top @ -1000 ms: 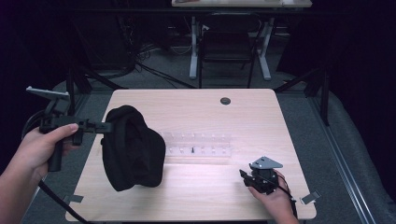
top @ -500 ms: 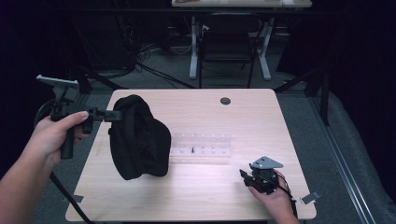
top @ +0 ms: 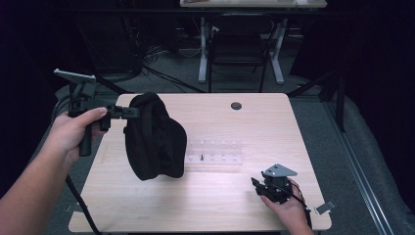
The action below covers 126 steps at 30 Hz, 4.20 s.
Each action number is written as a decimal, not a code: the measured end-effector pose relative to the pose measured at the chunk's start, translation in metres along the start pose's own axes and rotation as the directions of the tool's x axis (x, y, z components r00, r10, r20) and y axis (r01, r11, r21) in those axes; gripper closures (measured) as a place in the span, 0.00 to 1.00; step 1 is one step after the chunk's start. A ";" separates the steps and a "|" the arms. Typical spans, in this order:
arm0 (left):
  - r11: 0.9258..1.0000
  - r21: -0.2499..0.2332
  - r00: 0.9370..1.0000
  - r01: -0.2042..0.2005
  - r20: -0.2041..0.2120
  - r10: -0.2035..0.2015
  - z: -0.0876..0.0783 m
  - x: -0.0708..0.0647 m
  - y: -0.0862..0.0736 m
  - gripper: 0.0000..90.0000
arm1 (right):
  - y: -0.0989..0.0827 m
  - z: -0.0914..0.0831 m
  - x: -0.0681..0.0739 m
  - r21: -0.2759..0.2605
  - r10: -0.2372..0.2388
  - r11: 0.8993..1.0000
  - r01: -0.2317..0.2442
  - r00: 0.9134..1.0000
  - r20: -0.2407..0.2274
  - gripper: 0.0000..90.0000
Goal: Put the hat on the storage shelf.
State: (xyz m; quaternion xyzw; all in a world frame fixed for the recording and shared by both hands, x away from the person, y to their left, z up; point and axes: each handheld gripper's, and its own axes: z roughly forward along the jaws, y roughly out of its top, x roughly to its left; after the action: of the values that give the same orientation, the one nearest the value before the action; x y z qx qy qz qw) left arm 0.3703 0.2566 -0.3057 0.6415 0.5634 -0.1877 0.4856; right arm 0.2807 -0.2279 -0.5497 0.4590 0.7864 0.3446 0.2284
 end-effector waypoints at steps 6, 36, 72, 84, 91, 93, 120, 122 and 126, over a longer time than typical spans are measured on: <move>1.000 0.001 1.000 -0.007 -0.004 0.007 0.010 -0.006 0.007 0.95 | 0.000 0.000 0.000 -0.001 0.002 1.000 -0.002 1.000 -0.001 0.59; 1.000 -0.015 0.999 0.009 -0.041 -0.009 0.055 -0.017 0.033 0.95 | 0.000 -0.002 -0.003 -0.012 0.018 1.000 -0.018 1.000 -0.014 0.59; 0.999 -0.005 0.994 -0.048 -0.094 0.047 0.085 -0.031 0.032 0.95 | 0.010 -0.007 0.002 -0.029 -0.024 0.999 0.023 0.999 -0.028 0.59; 0.999 0.007 0.995 -0.054 -0.088 0.055 0.090 -0.038 0.031 0.94 | 0.041 -0.013 0.019 -0.072 -0.070 0.995 0.062 0.992 -0.109 0.61; 0.998 0.013 0.995 -0.067 -0.078 0.067 0.095 -0.040 0.032 0.94 | 0.056 -0.012 0.030 -0.059 -0.101 0.994 0.094 0.985 -0.142 0.70; 0.997 0.015 0.995 -0.072 -0.075 0.073 0.096 -0.041 0.032 0.94 | 0.061 -0.011 0.033 -0.067 -0.104 0.993 0.095 0.982 -0.157 0.73; 0.997 0.009 0.994 -0.080 -0.079 0.080 0.103 -0.045 0.033 0.94 | 0.105 0.001 0.078 -0.100 -0.205 0.978 0.184 0.943 -0.263 0.88; 0.997 0.011 0.993 -0.078 -0.084 0.079 0.104 -0.047 0.033 0.94 | 0.108 0.001 0.081 -0.104 -0.215 0.975 0.194 0.940 -0.266 0.87; 0.996 0.011 0.993 -0.084 -0.082 0.084 0.106 -0.048 0.033 0.94 | 0.116 0.003 0.090 -0.118 -0.232 0.971 0.207 0.933 -0.276 0.87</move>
State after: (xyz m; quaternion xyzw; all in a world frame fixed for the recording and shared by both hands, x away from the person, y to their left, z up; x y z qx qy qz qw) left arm 0.4184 0.1459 -0.3031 0.6735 0.5549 -0.1426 0.4671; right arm 0.3053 -0.1089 -0.4685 0.3029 0.8419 0.4137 0.1684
